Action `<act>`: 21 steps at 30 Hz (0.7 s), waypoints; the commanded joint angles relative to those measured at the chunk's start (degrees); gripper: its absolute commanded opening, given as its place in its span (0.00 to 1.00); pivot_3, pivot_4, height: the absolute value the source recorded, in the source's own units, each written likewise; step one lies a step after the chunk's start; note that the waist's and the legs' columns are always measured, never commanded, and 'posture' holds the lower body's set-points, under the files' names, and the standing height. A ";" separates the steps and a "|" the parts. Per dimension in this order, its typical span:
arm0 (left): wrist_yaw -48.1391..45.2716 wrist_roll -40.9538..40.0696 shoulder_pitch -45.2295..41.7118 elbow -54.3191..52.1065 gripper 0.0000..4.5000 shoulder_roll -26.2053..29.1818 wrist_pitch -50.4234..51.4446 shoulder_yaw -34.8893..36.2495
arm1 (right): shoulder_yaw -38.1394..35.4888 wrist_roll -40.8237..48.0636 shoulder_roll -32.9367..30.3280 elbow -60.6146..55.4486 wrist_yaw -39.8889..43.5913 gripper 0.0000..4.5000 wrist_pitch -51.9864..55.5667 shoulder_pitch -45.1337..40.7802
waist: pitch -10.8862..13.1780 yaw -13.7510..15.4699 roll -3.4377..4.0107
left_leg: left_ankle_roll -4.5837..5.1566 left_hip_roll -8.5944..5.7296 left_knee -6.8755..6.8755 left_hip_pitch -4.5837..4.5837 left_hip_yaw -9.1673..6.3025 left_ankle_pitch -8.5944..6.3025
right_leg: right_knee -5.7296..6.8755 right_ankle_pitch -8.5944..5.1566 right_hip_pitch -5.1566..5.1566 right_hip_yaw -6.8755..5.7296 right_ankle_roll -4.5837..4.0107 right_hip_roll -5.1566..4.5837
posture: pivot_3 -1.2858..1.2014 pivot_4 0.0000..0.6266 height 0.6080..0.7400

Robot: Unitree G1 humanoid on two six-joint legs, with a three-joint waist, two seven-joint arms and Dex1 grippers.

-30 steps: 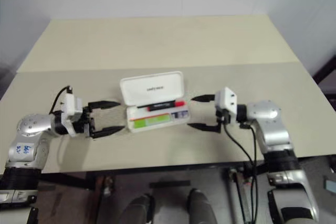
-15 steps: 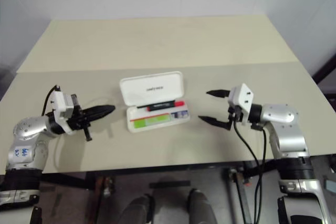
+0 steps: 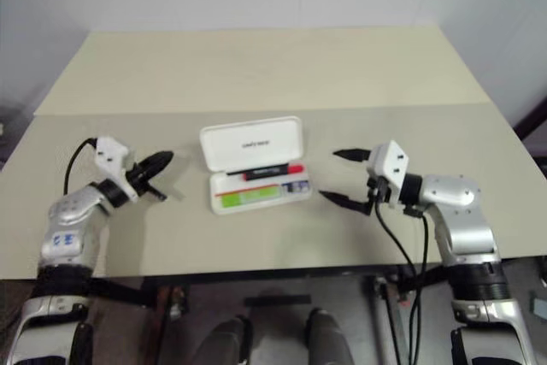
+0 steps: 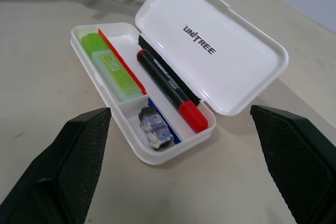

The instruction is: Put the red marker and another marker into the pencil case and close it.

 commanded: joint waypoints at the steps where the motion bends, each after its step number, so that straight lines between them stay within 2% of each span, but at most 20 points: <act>1: 0.12 0.29 -2.86 1.95 0.01 -0.82 -1.55 -0.23 | -0.25 1.04 -0.04 -2.99 -0.73 1.00 0.11 0.68 | 0.00 0.22 0.00 | 0.00 0.00 0.00 0.00 0.01 0.00 | -0.02 0.00 0.00 0.00 0.00 0.00 | 0.52 0.24 1.00; 3: -0.96 -0.28 -4.57 3.25 0.01 -1.74 -2.90 -0.35 | -0.17 1.04 0.08 -3.42 -1.04 1.00 0.28 1.00 | 0.00 0.18 0.00 | 0.00 0.01 -0.01 -0.02 0.05 -0.02 | -0.05 0.00 -0.01 0.01 0.00 0.01 | 0.52 0.24 1.00; 8: -12.44 -7.29 -5.97 0.83 0.01 -5.42 -8.18 0.53 | -0.14 1.16 0.41 -4.92 -2.24 1.00 1.02 2.06 | 0.00 0.53 0.00 | -0.01 0.01 0.02 -0.06 0.03 -0.01 | -0.06 0.00 -0.01 -0.02 0.00 0.01 | 0.52 0.24 1.00; 15: -20.37 -7.62 -4.65 0.65 0.01 -4.85 -11.10 -0.85 | -0.36 1.46 0.31 -6.41 -3.51 1.00 1.81 3.17 | 0.00 0.46 0.00 | -0.01 0.01 0.06 -0.05 0.03 -0.01 | -0.04 0.00 0.00 -0.01 0.00 0.02 | 0.52 0.24 1.00; 21: -28.55 -3.54 -3.01 0.58 0.01 -2.09 -16.86 -5.71 | -0.32 1.59 0.32 -7.03 -4.31 1.00 2.36 3.33 | 0.00 0.48 0.00 | 0.00 0.01 0.15 -0.05 0.02 -0.02 | 0.00 0.00 0.01 -0.01 0.00 0.02 | 0.52 0.24 1.00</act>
